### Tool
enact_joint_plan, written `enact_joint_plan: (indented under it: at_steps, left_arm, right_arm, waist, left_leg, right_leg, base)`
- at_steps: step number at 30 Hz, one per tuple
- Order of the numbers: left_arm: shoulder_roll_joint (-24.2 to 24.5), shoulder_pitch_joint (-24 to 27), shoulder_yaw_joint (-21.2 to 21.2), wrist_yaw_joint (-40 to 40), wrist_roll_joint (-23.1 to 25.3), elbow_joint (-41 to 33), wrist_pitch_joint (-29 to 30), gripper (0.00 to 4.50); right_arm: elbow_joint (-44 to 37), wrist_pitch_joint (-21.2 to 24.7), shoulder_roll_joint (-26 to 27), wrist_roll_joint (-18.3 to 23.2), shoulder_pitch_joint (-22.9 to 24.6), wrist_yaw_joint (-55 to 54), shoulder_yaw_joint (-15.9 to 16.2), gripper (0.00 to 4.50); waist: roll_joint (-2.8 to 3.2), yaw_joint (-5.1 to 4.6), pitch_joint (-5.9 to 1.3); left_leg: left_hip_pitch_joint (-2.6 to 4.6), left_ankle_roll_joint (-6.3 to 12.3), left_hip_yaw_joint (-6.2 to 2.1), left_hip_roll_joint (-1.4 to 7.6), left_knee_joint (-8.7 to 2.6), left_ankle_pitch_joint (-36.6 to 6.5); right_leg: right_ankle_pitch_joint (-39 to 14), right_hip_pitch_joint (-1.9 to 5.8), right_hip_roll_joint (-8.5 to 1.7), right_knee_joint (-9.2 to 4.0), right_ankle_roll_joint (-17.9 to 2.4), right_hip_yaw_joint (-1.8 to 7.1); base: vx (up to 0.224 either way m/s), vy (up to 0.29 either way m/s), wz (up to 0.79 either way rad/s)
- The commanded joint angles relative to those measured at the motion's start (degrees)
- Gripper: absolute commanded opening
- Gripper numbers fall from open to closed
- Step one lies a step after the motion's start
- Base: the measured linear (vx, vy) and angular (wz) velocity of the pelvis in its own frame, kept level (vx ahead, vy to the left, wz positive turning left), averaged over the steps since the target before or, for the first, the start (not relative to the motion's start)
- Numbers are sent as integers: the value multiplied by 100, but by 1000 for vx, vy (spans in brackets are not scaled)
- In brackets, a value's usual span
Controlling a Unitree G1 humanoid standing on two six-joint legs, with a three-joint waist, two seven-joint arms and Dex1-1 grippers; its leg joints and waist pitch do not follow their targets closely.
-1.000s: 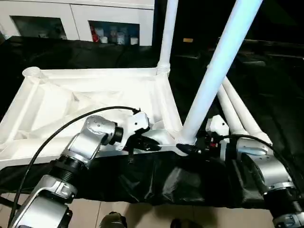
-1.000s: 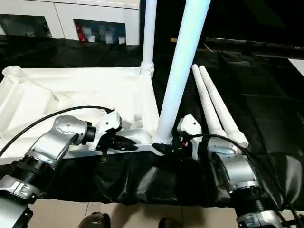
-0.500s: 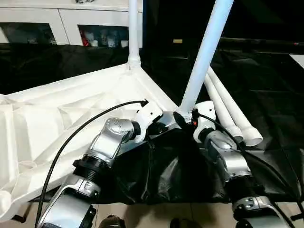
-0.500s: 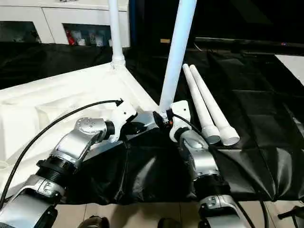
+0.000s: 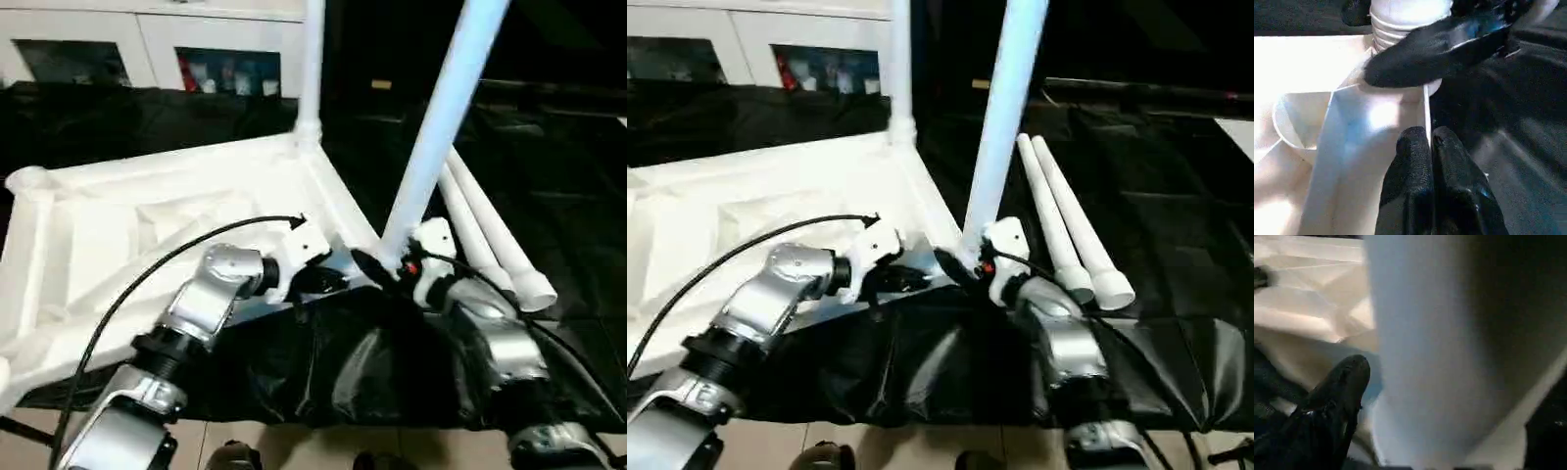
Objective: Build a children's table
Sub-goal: Rotate leg to tighten
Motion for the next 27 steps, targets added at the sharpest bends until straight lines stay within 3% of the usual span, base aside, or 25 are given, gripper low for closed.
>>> enact_joint_plan:
  at_steps: [1, 5, 8, 17, 20, 24, 27]
  left_arm:
    - [11, -53, -27, -294, -229, -170, -256, 0]
    - [185, -131, -66, -674, -290, -88, -327, 0]
    - [301, -163, -113, -913, -319, -25, -365, 0]
    - [556, -177, -248, -1441, -340, 39, -320, 0]
    - [579, -177, -255, -1500, -340, 60, -305, 0]
    - [533, -211, -209, -1331, -268, 154, -281, 0]
    - [172, -413, 71, -347, -138, 489, -361, 0]
  right_arm:
    - [-323, 65, -193, 156, 103, 576, 120, 391]
    - [-593, 173, -613, 263, 214, 1412, 377, 391]
    - [-622, 157, -756, 259, 203, 1726, 481, 357]
    - [-679, 156, -900, 266, 164, 2174, 638, 280]
    - [-699, 174, -879, 303, 187, 2251, 662, 275]
    - [-691, 199, -815, 281, 224, 2185, 677, 270]
    - [-301, 178, -427, -11, 105, 1261, 563, 270]
  waist:
    - [-33, 17, -509]
    - [-41, 15, -512]
    - [-46, 21, -506]
    - [-46, 47, -480]
    - [-46, 48, -481]
    - [-50, 46, -484]
    - [-48, 46, -479]
  left_leg:
    - [124, 212, -62, 113, -397, -1601]
    - [117, 222, -66, 110, -394, -1602]
    - [111, 212, -71, 109, -393, -1621]
    - [124, 169, -82, 124, -407, -1680]
    - [129, 174, -78, 121, -403, -1655]
    - [114, 179, -79, 119, -402, -1597]
    - [151, 128, -64, 111, -390, -1701]
  right_leg:
    - [-1796, 326, -229, -458, -1015, 166]
    - [-1903, 330, -229, -467, -1026, 156]
    - [-2042, 325, -242, -475, -1001, 156]
    - [-2188, 300, -250, -480, -982, 161]
    - [-2130, 296, -245, -474, -1007, 160]
    - [-2040, 311, -247, -461, -1037, 159]
    - [-2203, 270, -245, -497, -1022, 160]
  base:
    - [0, 0, 0]
    - [0, 0, 0]
    - [0, 0, 0]
    - [0, 0, 0]
    - [0, 0, 0]
    - [0, 0, 0]
    - [0, 0, 0]
